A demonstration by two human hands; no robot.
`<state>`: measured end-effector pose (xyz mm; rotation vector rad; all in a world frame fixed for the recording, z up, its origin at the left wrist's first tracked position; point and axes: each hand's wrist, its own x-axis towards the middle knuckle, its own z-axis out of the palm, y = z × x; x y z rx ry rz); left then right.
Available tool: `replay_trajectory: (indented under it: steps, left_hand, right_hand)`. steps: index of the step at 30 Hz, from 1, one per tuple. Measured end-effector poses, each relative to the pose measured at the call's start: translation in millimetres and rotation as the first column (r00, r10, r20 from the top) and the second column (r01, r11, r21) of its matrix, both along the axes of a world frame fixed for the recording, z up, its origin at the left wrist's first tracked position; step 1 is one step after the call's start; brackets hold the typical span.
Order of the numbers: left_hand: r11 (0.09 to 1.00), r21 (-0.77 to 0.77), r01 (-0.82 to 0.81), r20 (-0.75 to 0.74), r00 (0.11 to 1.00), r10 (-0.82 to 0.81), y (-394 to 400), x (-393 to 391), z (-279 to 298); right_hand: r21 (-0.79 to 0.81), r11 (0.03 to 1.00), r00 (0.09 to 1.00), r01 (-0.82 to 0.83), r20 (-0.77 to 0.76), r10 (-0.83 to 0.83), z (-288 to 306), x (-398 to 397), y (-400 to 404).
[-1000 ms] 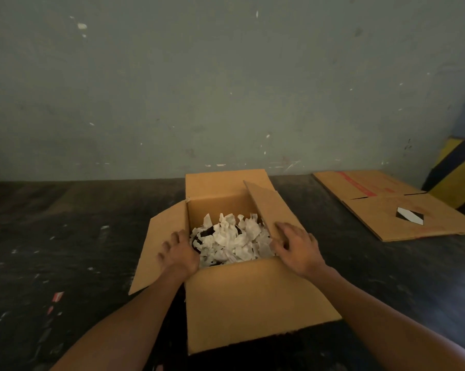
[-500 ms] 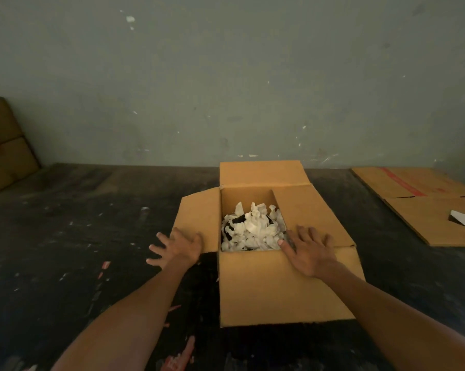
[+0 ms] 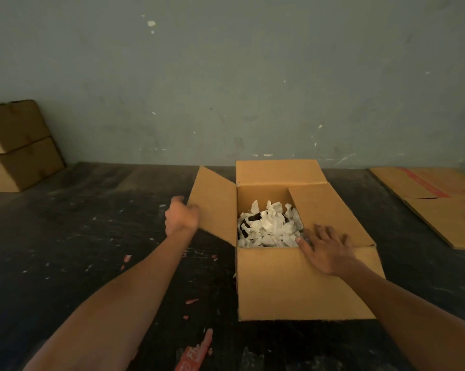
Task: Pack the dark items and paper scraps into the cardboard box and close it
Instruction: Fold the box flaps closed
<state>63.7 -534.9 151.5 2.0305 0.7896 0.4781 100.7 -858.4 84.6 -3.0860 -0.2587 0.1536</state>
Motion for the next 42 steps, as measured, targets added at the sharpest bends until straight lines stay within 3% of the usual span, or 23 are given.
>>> replay_trajectory:
  steps: [4,8,11,14,17,22,25,27,30,35,39,41,42]
  left_hand:
    - [0.982,0.073,0.177,0.185,0.965,-0.187,-28.1,6.9,19.6]
    - [0.876,0.178,0.448,0.262,0.837,-0.481,-57.0,9.3,17.5]
    - [0.748,0.224,0.624,0.169,0.732,-0.661,-74.2,6.2,4.9]
    - [0.570,0.195,0.798,-0.030,0.586,-0.810,-76.1,6.3,-20.2]
    - [0.485,0.247,0.839,-0.204,0.534,-0.821,-68.4,9.8,-47.0]
    - [0.580,0.248,0.776,-0.168,0.624,-0.763,-49.9,17.4,-72.7]
    - [0.594,0.210,0.777,-0.083,0.619,-0.781,-46.1,19.1,-82.3]
    - [0.608,0.170,0.775,-0.023,0.620,-0.784,-47.1,19.1,-85.8]
    - [0.649,0.140,0.748,0.039,0.650,-0.759,-51.5,17.1,-88.6]
    - [0.658,0.084,0.749,0.087,0.652,-0.753,-51.7,18.1,-91.2]
    - [0.668,-0.028,0.744,0.100,0.667,-0.738,-50.5,18.0,-89.0]
    - [0.676,-0.100,0.730,0.120,0.684,-0.720,-51.9,16.8,-84.7]
    - [0.675,-0.142,0.724,0.135,0.690,-0.711,-52.4,15.3,-81.5]
  right_hand:
    - [0.006,1.000,1.000,-0.002,-0.014,0.002,0.5,-0.5,-0.2]
    - [0.015,1.000,1.000,-0.014,-0.020,0.014,0.9,-2.2,-1.1]
    - [0.021,0.998,0.998,-0.051,-0.032,0.052,2.7,-3.9,-4.4]
    - [0.066,0.991,0.993,-0.117,-0.026,0.119,4.5,-7.8,-14.4]
    - [0.089,0.982,0.986,-0.166,-0.004,0.167,4.0,-13.6,-28.8]
    - [0.056,0.988,0.989,-0.146,0.022,0.145,1.6,-20.5,-66.6]
    - [0.173,0.983,0.997,0.070,0.001,-0.071,-0.9,-22.3,-92.4]
    - [0.361,0.896,0.966,0.259,-0.102,-0.238,0.3,-25.6,-104.0]
    - [0.602,0.688,0.911,0.405,-0.327,-0.250,8.0,-35.2,-109.3]
    - [0.669,0.635,0.922,0.386,-0.303,-0.241,20.8,-35.6,-118.2]
    - [0.691,0.517,0.860,0.505,-0.450,-0.239,39.1,-29.9,-127.6]
    - [0.700,0.407,0.804,0.587,-0.562,-0.195,50.4,-30.3,-134.7]
    - [0.732,0.296,0.786,0.614,-0.602,-0.141,54.3,-30.5,-138.4]
